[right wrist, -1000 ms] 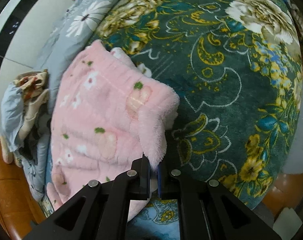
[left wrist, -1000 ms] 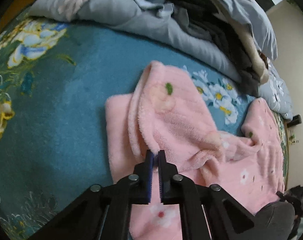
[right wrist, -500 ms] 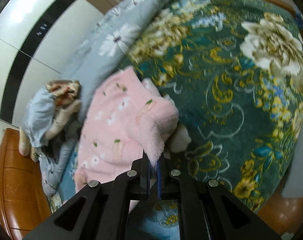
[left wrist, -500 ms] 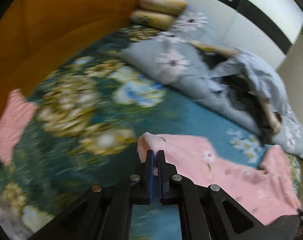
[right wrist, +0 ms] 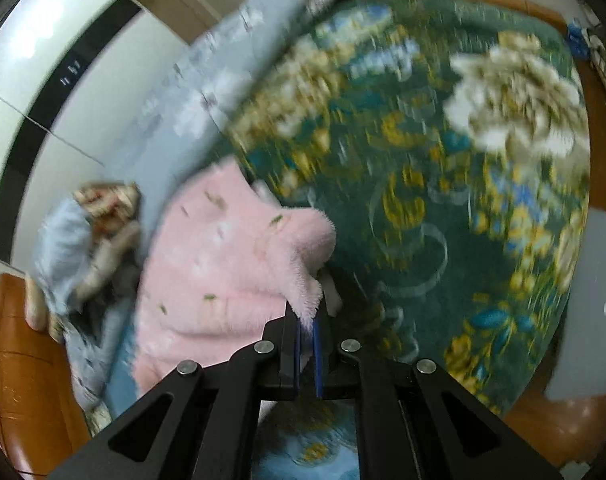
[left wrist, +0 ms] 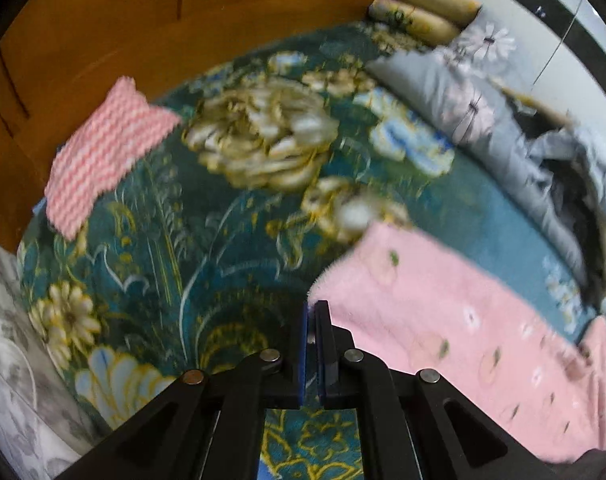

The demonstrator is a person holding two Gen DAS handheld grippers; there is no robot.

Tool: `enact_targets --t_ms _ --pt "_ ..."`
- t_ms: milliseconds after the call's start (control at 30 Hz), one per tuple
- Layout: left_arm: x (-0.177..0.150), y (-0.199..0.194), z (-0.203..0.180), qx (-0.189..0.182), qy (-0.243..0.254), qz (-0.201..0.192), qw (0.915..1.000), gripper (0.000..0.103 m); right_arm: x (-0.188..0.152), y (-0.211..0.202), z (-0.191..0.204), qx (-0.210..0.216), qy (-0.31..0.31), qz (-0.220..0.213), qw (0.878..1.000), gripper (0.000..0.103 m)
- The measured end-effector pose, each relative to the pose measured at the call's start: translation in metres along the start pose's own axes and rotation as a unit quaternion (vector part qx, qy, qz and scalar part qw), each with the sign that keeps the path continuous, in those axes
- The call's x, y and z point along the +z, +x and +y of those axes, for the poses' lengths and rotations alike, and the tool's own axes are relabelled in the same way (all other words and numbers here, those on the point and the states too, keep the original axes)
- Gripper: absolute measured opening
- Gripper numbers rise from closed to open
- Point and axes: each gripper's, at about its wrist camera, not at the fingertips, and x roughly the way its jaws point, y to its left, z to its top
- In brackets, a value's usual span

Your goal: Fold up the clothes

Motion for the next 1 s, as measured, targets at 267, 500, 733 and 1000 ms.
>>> enact_targets --t_ms 267,500,733,1000 --pt "-0.025 0.037 0.013 -0.024 -0.017 0.079 0.9964 0.005 0.009 0.004 -0.012 -0.033 0.014 0.004 0.999 0.004" --pt "-0.012 0.036 0.007 -0.068 0.01 0.081 0.9944 0.033 0.012 0.005 0.005 -0.068 -0.038 0.02 0.997 0.01" --pt "0.013 0.072 -0.034 -0.112 0.066 0.095 0.987 0.044 0.011 -0.027 0.016 -0.148 -0.072 0.025 0.986 0.043" --pt "0.029 0.114 -0.059 -0.109 0.125 0.108 0.9802 0.045 -0.011 -0.059 0.158 -0.094 -0.232 -0.005 0.968 0.043"
